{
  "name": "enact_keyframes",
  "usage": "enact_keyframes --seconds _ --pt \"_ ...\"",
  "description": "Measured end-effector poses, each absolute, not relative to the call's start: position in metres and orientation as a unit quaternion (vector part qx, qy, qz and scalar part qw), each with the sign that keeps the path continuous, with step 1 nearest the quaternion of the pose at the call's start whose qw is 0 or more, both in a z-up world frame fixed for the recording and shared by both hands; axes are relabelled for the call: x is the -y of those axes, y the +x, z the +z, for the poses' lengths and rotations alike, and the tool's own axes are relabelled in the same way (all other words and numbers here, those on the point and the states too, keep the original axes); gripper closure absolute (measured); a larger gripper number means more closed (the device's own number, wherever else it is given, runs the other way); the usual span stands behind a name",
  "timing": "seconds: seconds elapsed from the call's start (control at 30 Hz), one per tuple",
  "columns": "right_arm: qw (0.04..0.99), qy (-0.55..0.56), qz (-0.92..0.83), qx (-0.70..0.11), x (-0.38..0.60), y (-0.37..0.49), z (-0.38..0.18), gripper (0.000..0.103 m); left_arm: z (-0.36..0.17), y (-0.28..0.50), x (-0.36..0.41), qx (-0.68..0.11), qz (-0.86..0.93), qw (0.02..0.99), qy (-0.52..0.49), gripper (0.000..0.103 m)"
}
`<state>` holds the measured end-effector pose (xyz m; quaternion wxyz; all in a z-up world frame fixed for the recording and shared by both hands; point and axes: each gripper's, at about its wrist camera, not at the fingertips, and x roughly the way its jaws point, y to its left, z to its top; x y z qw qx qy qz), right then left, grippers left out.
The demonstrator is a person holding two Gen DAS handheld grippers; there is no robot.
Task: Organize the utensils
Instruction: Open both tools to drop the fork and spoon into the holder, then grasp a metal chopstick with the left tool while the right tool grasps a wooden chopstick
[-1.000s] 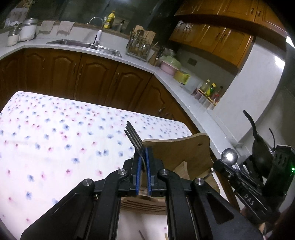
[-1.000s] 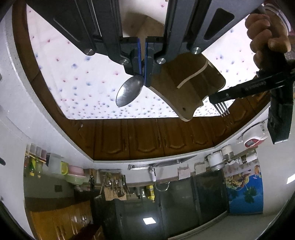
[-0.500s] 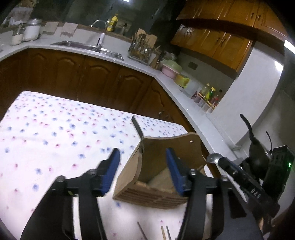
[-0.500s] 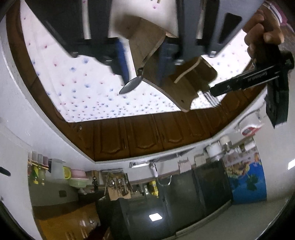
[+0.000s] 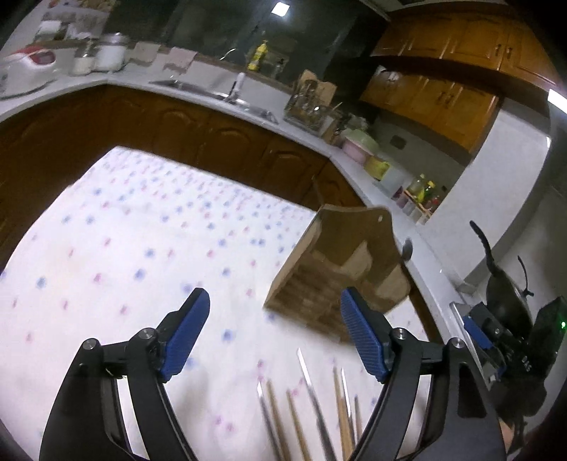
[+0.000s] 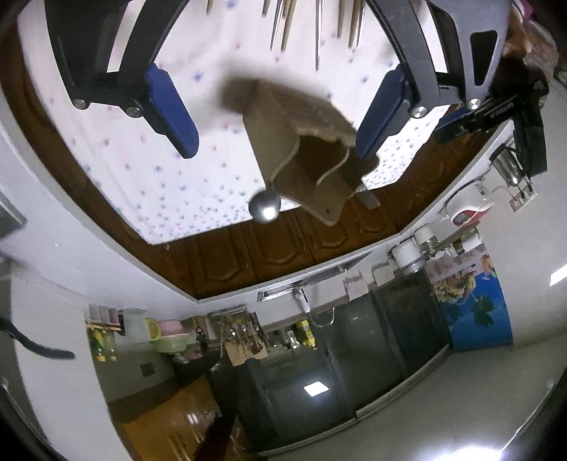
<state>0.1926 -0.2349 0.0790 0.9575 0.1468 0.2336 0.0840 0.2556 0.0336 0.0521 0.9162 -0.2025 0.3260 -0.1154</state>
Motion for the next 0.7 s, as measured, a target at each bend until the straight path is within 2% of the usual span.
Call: enact_keyframes --seconds 0.4,0.7 --pt "0.946 0.170 0.065 -0.268 0.240 0.122 0.036 0.011 0.009 0.185 -0.036 -0.376 -0.084 0.901 -0.199 0.025" --pt "0.939 0.167 0.050 -0.295 0.246 0.091 0.009 0.011 -0.007 0.171 -0.024 -0.405 -0.075 0.895 -0.173 0.025"
